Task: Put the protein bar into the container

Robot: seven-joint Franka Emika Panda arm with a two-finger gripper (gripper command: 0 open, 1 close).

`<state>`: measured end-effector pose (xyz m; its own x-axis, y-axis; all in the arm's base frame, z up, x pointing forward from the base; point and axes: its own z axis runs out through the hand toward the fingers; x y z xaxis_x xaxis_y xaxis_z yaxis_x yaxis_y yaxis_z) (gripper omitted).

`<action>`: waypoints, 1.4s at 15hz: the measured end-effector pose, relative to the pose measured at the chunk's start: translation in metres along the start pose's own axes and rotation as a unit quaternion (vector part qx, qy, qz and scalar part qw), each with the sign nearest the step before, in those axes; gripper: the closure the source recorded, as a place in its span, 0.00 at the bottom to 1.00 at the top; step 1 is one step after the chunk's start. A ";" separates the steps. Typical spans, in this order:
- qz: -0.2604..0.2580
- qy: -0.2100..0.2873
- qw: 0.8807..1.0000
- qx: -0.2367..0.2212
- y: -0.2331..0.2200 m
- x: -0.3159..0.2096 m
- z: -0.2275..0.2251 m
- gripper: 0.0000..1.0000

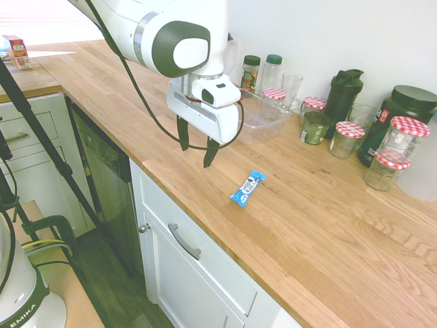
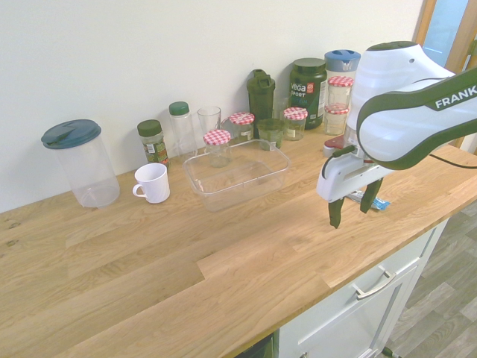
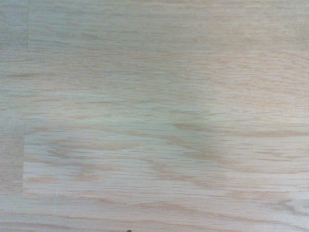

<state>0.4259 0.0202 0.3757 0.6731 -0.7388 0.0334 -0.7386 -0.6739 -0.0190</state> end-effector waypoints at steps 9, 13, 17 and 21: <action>-0.010 -0.001 1.000 -0.011 0.057 0.057 0.007 0.00; -0.037 -0.002 0.999 -0.012 0.076 0.078 0.015 0.00; -0.053 0.006 0.998 -0.022 0.069 0.094 0.022 0.00; -0.066 -0.001 0.997 -0.028 0.063 0.112 0.033 0.00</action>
<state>0.4557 -0.1055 0.3453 0.7641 -0.6444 0.0291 -0.6451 -0.7630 0.0417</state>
